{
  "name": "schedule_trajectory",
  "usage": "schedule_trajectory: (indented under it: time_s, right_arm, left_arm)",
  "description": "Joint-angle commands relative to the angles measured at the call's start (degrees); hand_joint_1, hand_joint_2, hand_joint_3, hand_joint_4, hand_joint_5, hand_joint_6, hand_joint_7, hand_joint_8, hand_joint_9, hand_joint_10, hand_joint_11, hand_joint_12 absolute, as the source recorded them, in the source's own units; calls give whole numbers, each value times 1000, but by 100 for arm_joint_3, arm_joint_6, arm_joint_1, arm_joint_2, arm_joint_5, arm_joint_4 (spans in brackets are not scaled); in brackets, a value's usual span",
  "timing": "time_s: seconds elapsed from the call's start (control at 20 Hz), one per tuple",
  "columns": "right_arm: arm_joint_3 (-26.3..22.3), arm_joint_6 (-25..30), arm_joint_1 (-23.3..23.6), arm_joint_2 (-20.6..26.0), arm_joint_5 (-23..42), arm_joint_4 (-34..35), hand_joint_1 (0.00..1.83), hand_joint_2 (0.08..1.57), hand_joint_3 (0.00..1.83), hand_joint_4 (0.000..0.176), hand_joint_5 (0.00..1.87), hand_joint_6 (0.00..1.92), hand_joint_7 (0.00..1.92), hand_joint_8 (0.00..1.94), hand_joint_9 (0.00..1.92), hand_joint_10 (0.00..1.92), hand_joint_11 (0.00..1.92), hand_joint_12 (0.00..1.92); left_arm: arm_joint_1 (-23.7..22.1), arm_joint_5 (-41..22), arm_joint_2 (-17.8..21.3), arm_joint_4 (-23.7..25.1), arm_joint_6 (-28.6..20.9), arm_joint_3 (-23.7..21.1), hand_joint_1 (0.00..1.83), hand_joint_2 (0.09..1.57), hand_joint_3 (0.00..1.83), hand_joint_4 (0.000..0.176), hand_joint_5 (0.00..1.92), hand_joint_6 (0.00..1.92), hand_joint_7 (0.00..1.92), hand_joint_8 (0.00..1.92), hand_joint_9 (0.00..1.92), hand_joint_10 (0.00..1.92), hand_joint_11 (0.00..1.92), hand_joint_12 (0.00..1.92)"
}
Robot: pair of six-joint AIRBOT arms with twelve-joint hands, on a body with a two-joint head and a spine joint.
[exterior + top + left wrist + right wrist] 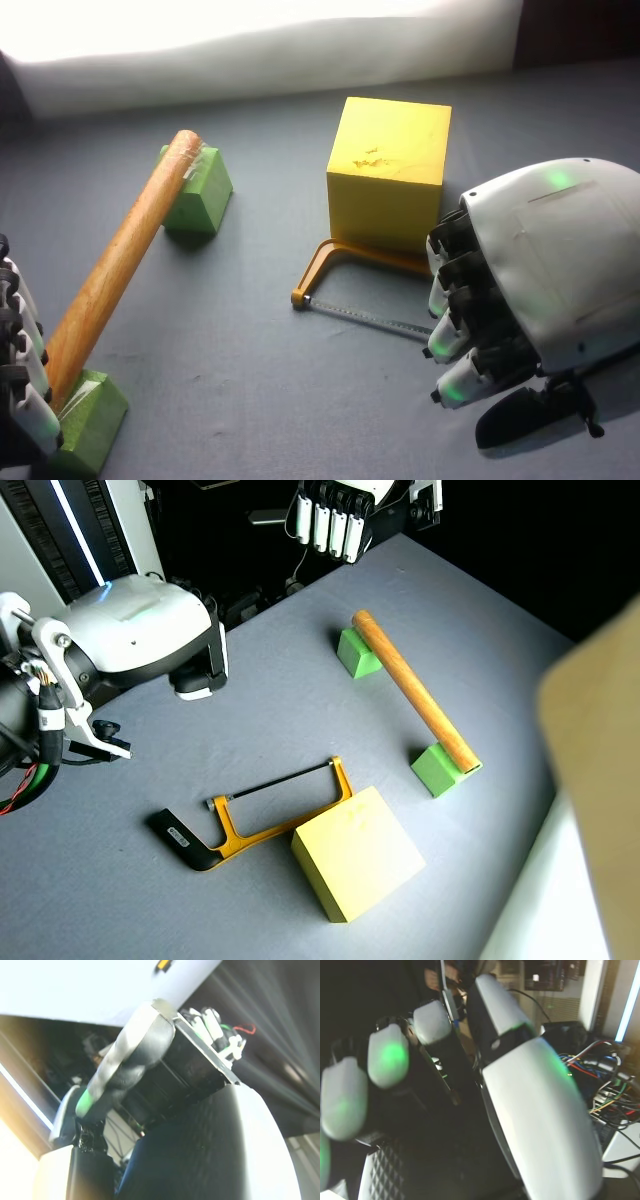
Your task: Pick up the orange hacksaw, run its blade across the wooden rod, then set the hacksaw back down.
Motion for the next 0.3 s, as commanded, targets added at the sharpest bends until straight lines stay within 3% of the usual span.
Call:
schedule_trajectory:
  time_s: [0.0, 0.25]
  right_arm:
    - [-77, -62, 44, 19, 318, 537, 230, 1517, 8, 0, 1242, 1921, 1416, 1941, 1543, 1921, 1677, 1921]
    - [-252, -160, 62, 90, 317, 536, 244, 1522, 1, 0, 1207, 1921, 1403, 1941, 1520, 1921, 1639, 1921]
  left_arm:
    - [-58, -547, -3, -344, 11, 9, 386, 1408, 3, 0, 1348, 1921, 1444, 1921, 1416, 1921, 1424, 1921]
    - [-64, -587, 17, -345, 12, -28, 448, 1387, 0, 0, 1322, 1921, 1414, 1921, 1385, 1921, 1394, 1921]
